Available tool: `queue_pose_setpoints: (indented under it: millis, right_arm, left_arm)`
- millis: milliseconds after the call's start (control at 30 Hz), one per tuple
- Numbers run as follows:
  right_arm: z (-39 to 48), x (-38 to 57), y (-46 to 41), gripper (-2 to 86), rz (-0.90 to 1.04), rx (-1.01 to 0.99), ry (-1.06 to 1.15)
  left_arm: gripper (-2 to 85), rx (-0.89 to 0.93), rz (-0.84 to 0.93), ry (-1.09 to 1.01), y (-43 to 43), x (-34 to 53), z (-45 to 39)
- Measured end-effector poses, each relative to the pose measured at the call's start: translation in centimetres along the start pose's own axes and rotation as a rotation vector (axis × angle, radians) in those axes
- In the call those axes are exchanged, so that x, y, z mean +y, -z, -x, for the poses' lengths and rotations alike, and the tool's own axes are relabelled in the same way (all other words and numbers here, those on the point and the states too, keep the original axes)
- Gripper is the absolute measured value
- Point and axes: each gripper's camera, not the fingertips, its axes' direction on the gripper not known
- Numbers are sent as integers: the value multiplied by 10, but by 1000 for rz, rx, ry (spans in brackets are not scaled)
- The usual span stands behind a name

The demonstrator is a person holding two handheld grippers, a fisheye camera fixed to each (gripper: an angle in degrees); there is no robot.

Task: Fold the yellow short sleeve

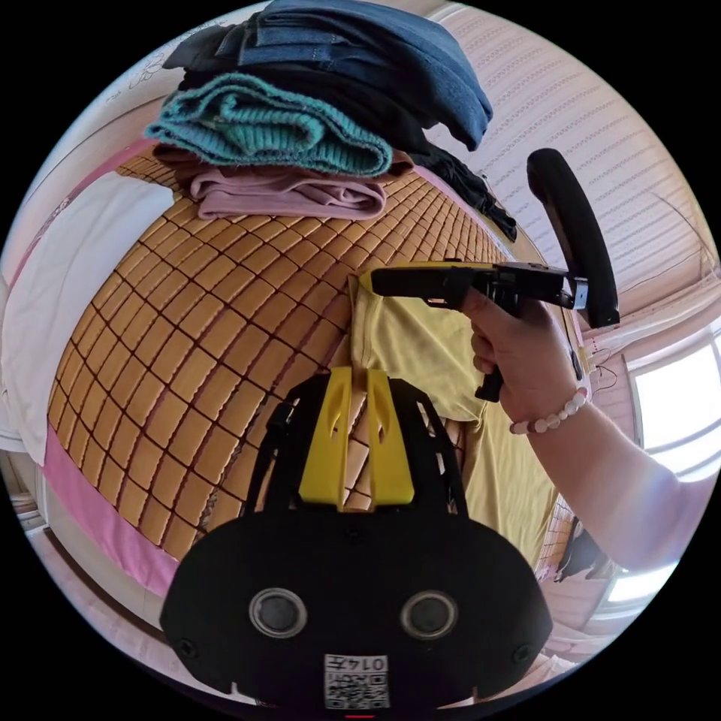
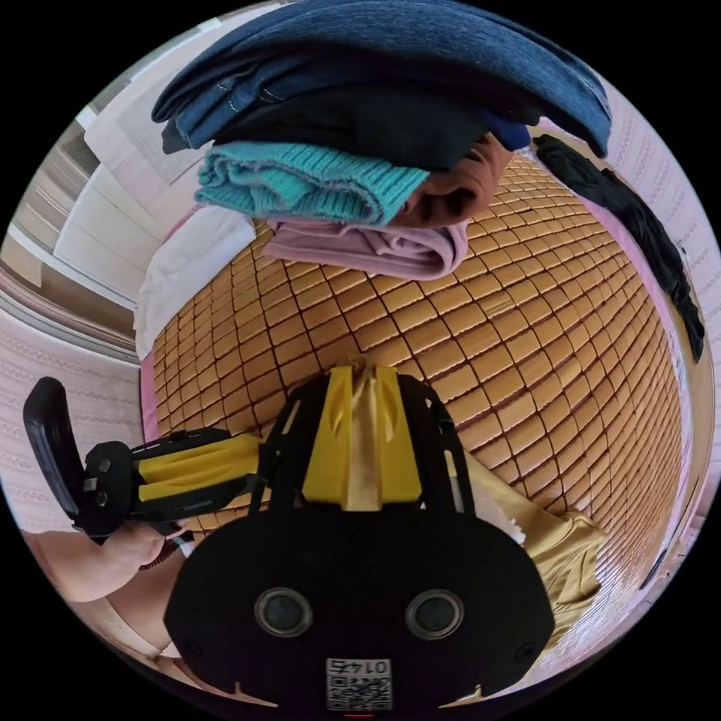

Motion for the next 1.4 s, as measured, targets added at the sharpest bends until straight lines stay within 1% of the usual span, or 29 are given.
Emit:
queue_pose_setpoints:
  millis: [33,67,133,167,200,233,267,300,333,367,400,433,500,567,600,667,733,800,867,967,1033,1067,1100,1167,1267,1333,1400]
  right_arm:
    - [-2,2,2,30,-1,-17,-5]
    - [-9,8,10,24,-26,-80,-19]
    - [-26,27,36,19,-136,-168,-67]
    - [-41,47,61,18,-232,-211,-114]
    - [-56,73,88,17,-331,-254,-159]
    - [-64,88,103,17,-378,-274,-181]
    - [-79,122,131,18,-457,-300,-229]
    - [-91,159,157,20,-516,-296,-280]
    - [-96,177,168,21,-533,-279,-309]
    - [-104,214,183,25,-537,-231,-376]
    - [-112,247,190,30,-504,-182,-452]
    - [-116,262,190,34,-478,-164,-484]
    - [-135,314,173,57,-309,-142,-627]
    - [-145,342,160,64,-191,-153,-705]
    - [-148,353,158,65,-165,-151,-736]
    - [-149,354,162,67,-182,-154,-720]
    - [-150,337,165,68,-217,-165,-651]
    - [-153,295,163,71,-251,-203,-538]
    - [-156,257,159,78,-266,-222,-462]
    - [-157,197,151,85,-266,-221,-357]
    - [-156,171,141,82,-246,-214,-329]
    - [-156,158,130,71,-210,-226,-316]
    - [-156,150,116,52,-143,-220,-316]
    - [-158,149,119,24,-167,-235,-348]
    - [-160,146,144,10,-193,-231,-340]
    - [-162,140,148,6,-154,-220,-308]
    - [-176,138,140,2,-38,-291,-283]
  left_arm:
    - [30,0,2,-3,0,0,0]
    - [24,-7,2,-12,3,0,-2]
    - [17,-6,-34,-54,12,3,-10]
    - [14,24,-83,-99,24,6,-19]
    - [14,80,-129,-157,37,9,-32]
    - [14,118,-146,-189,43,11,-40]
    - [16,213,-173,-267,55,15,-57]
    - [21,315,-180,-353,66,21,-79]
    - [23,360,-175,-398,69,25,-90]
    - [32,424,-144,-472,70,33,-113]
    - [44,449,-93,-521,64,43,-133]
    - [52,452,-63,-540,58,49,-141]
    - [64,424,77,-553,30,66,-158]
    - [64,394,128,-564,18,74,-162]
    - [63,356,138,-571,15,75,-164]
    - [63,281,148,-597,13,74,-167]
    - [64,187,151,-630,9,71,-170]
    - [64,94,133,-652,4,64,-173]
    - [66,66,126,-647,-1,59,-175]
    - [67,35,155,-636,-15,55,-179]
    - [66,17,182,-630,-26,54,-180]
    - [63,11,208,-620,-35,54,-178]
    - [57,12,165,-614,-34,55,-175]
    - [52,23,162,-605,-33,54,-172]
    - [44,-6,169,-606,-25,51,-173]
    - [42,-2,161,-602,-25,51,-169]
    - [40,42,138,-583,-22,48,-158]
